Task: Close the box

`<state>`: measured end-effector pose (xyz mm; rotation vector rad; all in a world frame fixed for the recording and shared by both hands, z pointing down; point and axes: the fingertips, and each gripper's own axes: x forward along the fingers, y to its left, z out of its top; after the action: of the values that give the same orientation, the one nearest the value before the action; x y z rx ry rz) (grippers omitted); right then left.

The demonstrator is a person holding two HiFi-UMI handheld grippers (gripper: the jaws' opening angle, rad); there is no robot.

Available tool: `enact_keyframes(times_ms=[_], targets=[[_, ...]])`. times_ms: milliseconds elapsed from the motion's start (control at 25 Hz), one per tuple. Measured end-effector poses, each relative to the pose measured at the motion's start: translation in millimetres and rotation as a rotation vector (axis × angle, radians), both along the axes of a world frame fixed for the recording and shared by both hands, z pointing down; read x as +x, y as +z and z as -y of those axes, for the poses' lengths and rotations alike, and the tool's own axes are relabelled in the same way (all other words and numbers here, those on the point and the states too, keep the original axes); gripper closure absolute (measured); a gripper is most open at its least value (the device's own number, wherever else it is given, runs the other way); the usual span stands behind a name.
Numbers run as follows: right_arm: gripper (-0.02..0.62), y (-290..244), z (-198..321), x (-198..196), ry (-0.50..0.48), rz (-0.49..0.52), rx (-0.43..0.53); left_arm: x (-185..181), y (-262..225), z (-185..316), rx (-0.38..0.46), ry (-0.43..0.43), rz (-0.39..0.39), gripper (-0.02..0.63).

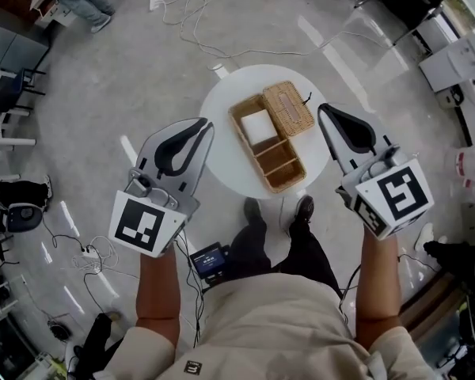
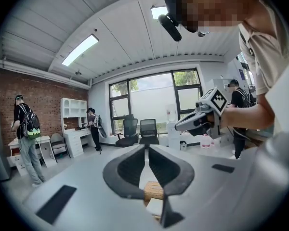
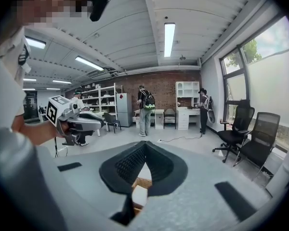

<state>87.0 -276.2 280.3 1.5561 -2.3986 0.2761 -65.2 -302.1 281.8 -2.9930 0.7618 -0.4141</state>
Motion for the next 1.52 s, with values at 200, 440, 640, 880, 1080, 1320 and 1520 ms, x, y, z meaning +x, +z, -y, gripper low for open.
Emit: enact_keyframes(times_ms=[200,440,640,880,1080,1320,1520], targets=[[0.601,31,11,10,0.002,0.028,-0.033,7,28,8,-0.027,-0.005,0.028,0.583],[0.601,73,22,17,0.015,0.070,-0.088,12,59,14,-0.059,-0.002,0.055,0.584],[0.600,114,27,22,0.028,0.116,-0.144,18,90,18,-0.090,-0.002,0.070,0.584],[0.600,157,32,20,0.050,0.166,-0.208,15,119,24,-0.130,0.001,0.092,0.583],[0.600,193,36,27,0.072,0.200,-0.236,20,146,28,-0.156,0.005,0.107,0.583],[0.568,231,37,34,0.099,0.257,-0.291,34,173,36,-0.165,0.006,0.088,0.583],[0.555,268,35,41,0.134,0.319,-0.348,42,198,39,-0.195,0.014,0.095,0.583]])
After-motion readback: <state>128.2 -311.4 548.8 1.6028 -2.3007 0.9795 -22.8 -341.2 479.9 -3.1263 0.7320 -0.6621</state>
